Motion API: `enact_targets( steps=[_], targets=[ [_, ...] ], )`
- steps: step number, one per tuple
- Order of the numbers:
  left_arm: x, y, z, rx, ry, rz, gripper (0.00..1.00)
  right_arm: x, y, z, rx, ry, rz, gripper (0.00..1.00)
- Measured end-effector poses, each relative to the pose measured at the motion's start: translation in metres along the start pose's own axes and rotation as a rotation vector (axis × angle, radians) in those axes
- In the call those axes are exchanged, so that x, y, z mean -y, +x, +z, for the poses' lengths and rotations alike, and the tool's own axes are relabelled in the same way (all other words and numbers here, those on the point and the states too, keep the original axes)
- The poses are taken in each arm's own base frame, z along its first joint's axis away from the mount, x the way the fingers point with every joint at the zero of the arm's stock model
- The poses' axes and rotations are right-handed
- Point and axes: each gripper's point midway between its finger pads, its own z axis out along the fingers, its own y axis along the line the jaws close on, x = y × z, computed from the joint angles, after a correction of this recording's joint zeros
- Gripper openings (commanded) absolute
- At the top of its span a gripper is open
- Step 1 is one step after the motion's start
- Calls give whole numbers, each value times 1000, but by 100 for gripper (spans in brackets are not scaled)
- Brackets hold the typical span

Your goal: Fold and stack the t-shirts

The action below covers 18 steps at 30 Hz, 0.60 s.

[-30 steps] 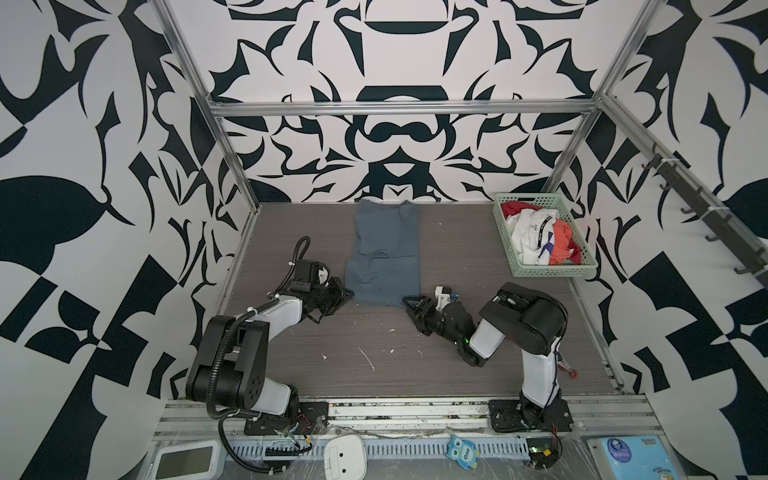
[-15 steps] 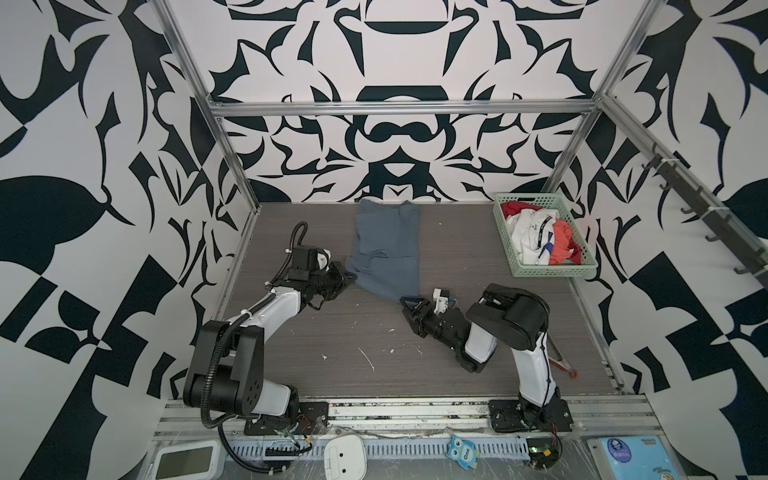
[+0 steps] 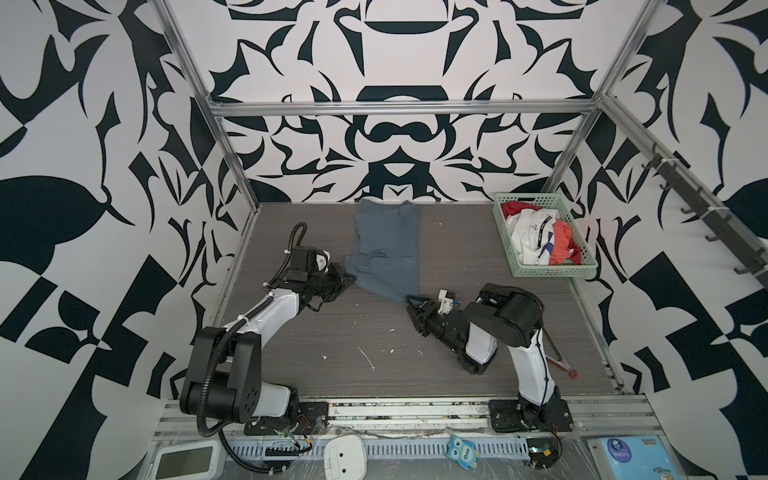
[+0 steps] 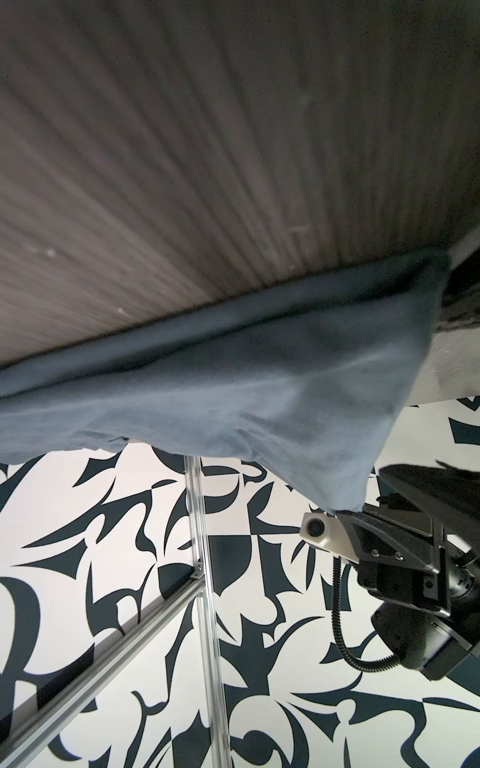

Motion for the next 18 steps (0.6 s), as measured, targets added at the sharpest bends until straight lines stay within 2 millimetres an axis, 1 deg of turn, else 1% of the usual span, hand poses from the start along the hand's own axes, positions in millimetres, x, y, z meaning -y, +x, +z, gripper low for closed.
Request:
enact_targets(
  steps=[2,6,10,16,18],
  targets=[
    [1,1,-2,4,4,4,0,-1,-2,2,9,0,8,50],
    [-2,3,-2,1,-4,-1,0,1,-7,2,33,22,13,49],
    [-5,4,-2,-1,-9,-5,0,4,-13,-1,60,60,10,44],
    [-8,5,-1,1,-19,-9,0,5,-17,2,77,94,-5,28],
    [-10,5,-2,4,-23,-10,0,6,-18,3,79,102,-11,20]
  ],
)
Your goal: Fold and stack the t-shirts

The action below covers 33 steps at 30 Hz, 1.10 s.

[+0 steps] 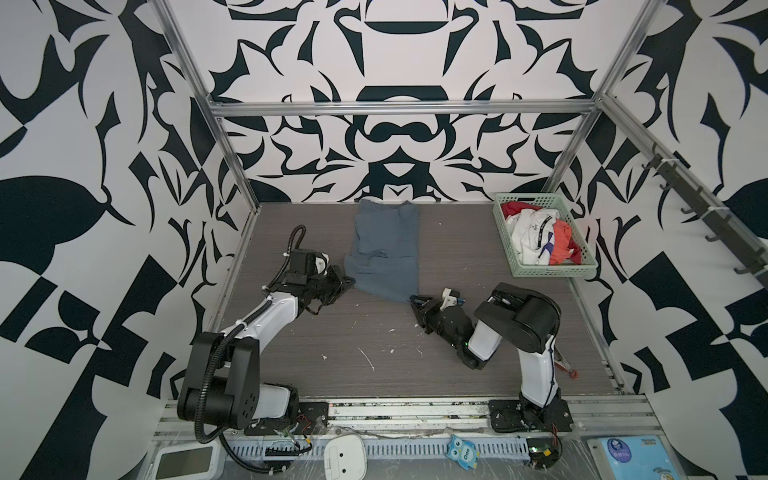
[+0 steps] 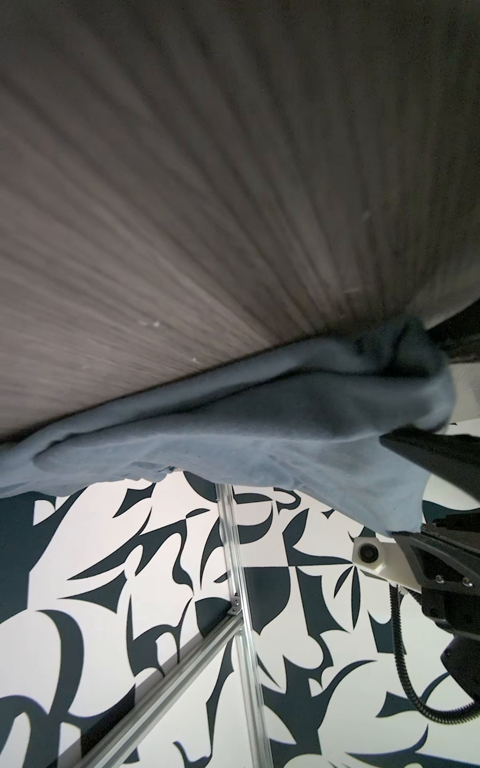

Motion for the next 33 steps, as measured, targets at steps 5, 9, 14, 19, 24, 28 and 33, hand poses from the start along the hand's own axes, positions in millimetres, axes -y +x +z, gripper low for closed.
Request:
enact_targets(
  steps=[5,9,14,19,24,28,33],
  targets=[
    [-13,6,2,-8,-29,-12,0,1,-2,0,9,35,-21,0],
    [-20,7,2,-8,-54,-3,0,8,-3,-4,7,103,-56,0],
    [-39,23,-1,-40,-102,-8,0,19,-1,-20,-16,259,-150,0],
    [-59,52,-13,-73,-129,-25,0,-3,7,-45,-55,358,-277,0],
    [-52,75,-25,-97,-93,-10,0,-11,16,-73,-93,417,-331,0],
    [-43,87,-33,-107,-69,0,0,9,31,-89,-135,507,-367,0],
    [-35,87,-38,-107,-71,4,0,0,29,-91,-113,543,-420,0]
  ],
)
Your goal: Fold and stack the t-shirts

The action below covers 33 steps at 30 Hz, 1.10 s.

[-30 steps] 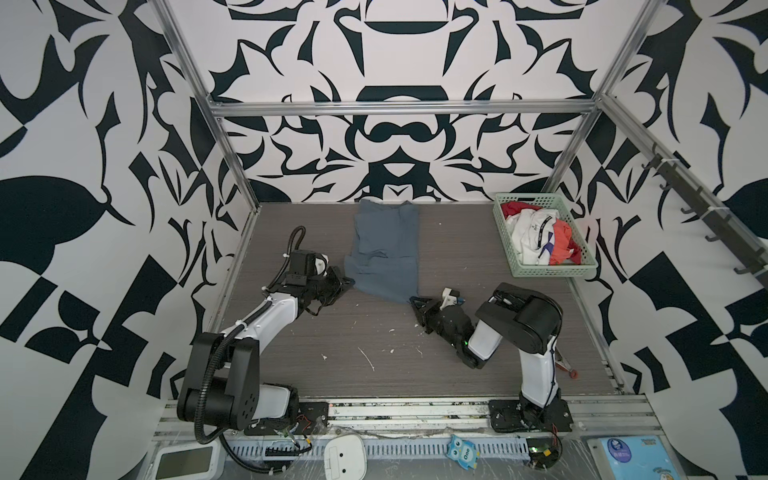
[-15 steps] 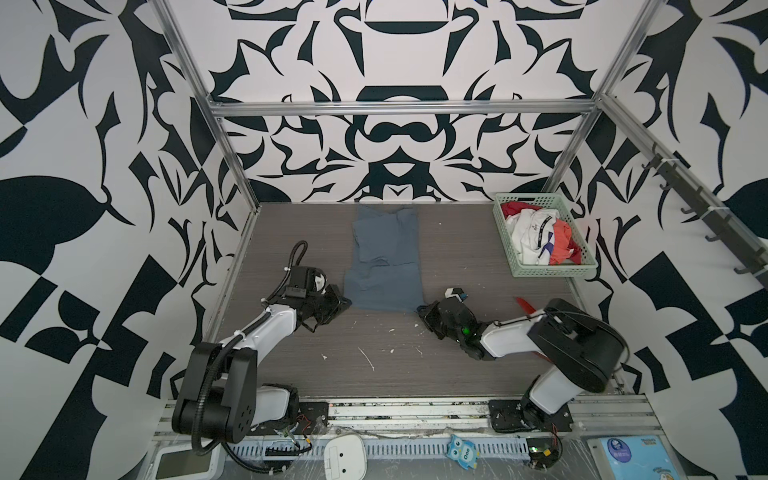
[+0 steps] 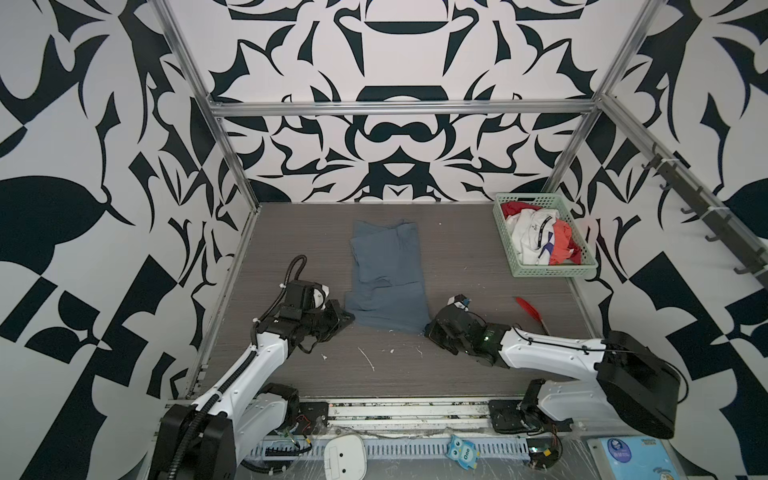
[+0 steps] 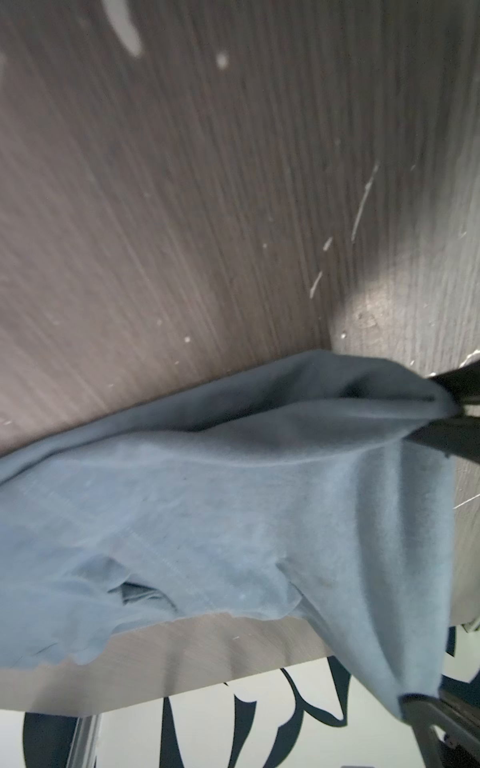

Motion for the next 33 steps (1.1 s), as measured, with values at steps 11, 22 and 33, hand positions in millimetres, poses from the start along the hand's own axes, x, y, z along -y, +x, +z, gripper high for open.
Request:
enact_targets(
  steps=[11,22,33],
  targets=[
    [65,-84,35,0,2,108,0,-74,-75,23,90,-31,-76,0],
    [79,-160,80,-26,52,80,0,-126,-154,62,106,-63,-115,0],
    [76,-230,102,-26,138,-12,0,-135,-208,120,87,-41,-87,0]
  ],
)
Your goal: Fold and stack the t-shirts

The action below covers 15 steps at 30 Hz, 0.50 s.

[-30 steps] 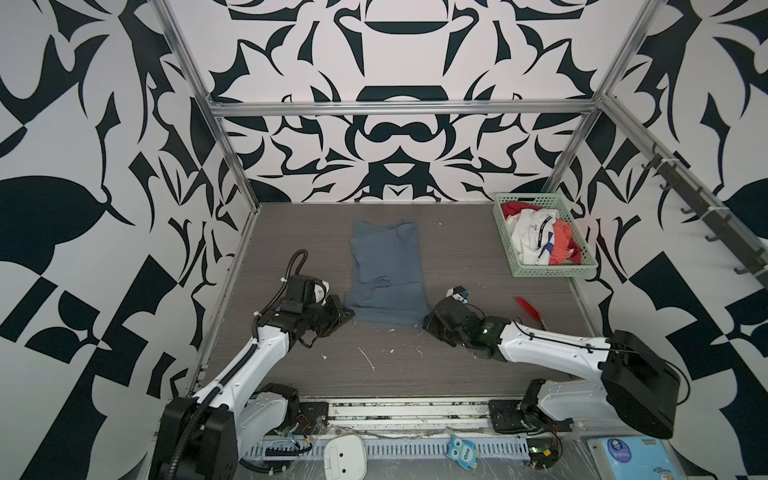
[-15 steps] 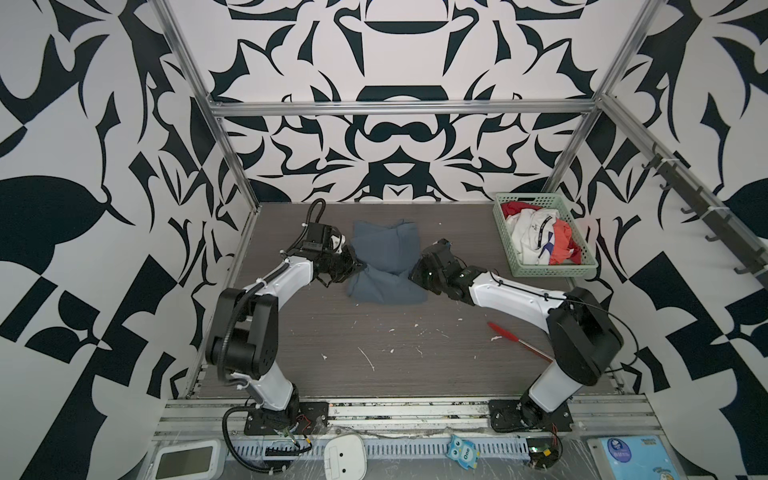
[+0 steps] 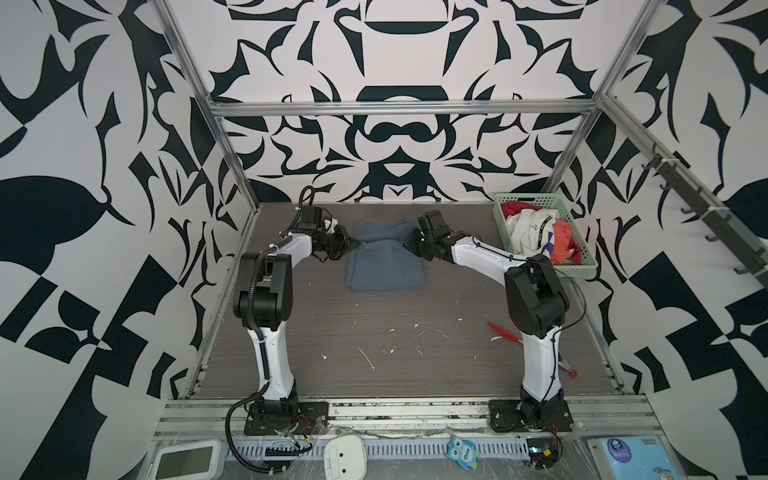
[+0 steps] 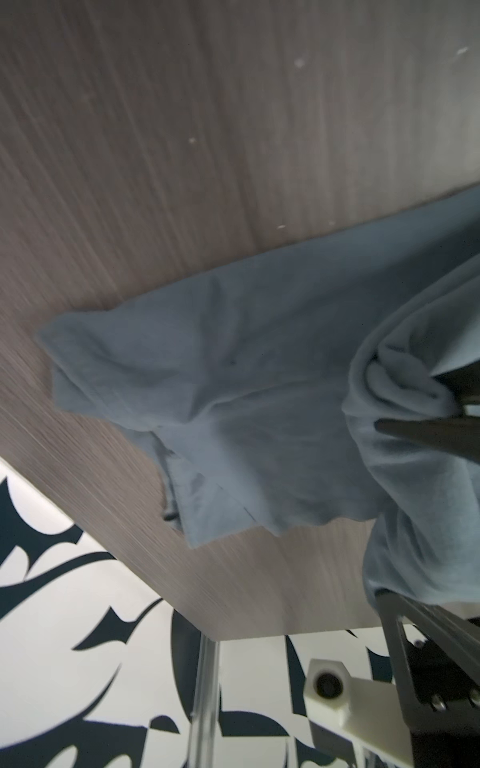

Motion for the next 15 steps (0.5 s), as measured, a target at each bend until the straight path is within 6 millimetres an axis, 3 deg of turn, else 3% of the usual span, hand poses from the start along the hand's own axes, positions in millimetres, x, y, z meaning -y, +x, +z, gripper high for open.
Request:
enact_targets(
  steps=[8,15],
  targets=[
    [14,-29,9,4,54,13,0,6,-25,21,11,17,22,0],
    [3,-45,26,-11,64,-31,0,6,-45,41,29,7,36,0]
  ],
)
